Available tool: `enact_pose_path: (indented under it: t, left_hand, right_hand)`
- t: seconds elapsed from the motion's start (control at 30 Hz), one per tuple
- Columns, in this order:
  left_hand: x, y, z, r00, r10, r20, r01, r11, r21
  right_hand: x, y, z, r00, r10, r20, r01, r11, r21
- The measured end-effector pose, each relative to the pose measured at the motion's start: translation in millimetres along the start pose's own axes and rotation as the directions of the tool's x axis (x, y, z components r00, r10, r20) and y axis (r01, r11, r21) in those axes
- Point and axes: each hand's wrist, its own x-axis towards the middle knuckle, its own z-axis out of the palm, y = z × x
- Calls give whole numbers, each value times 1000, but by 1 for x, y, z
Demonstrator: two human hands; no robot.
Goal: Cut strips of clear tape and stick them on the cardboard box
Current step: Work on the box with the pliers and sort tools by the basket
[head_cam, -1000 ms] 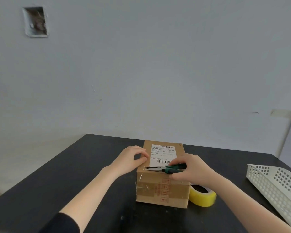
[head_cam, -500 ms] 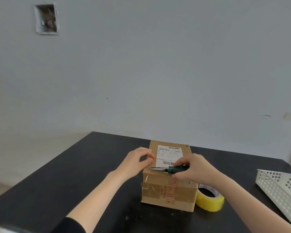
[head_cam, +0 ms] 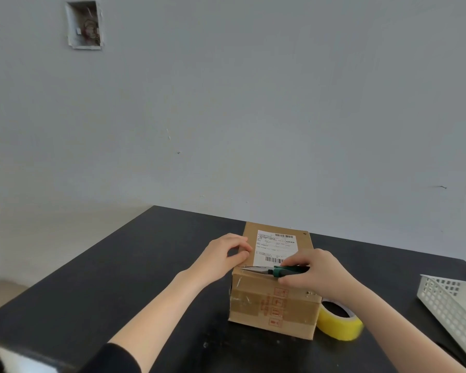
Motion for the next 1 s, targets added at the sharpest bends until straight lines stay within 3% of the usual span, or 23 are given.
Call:
enact_pose_path:
  t: [0.67, 0.83, 1.0]
  left_hand:
    - [2, 5, -1, 1000, -16, 10, 16, 1000, 7]
    - [1, 9, -3, 999, -25, 23, 25, 999, -28]
    - [3, 12, -5, 998, -29, 51, 28, 1000, 9]
  right_hand:
    - [-1, 0, -6, 999, 46, 7, -46, 993, 107]
    - [-1, 3, -12, 990, 134, -38, -111, 926, 359]
    - [-3, 2, -12, 992, 122, -29, -102, 921, 376]
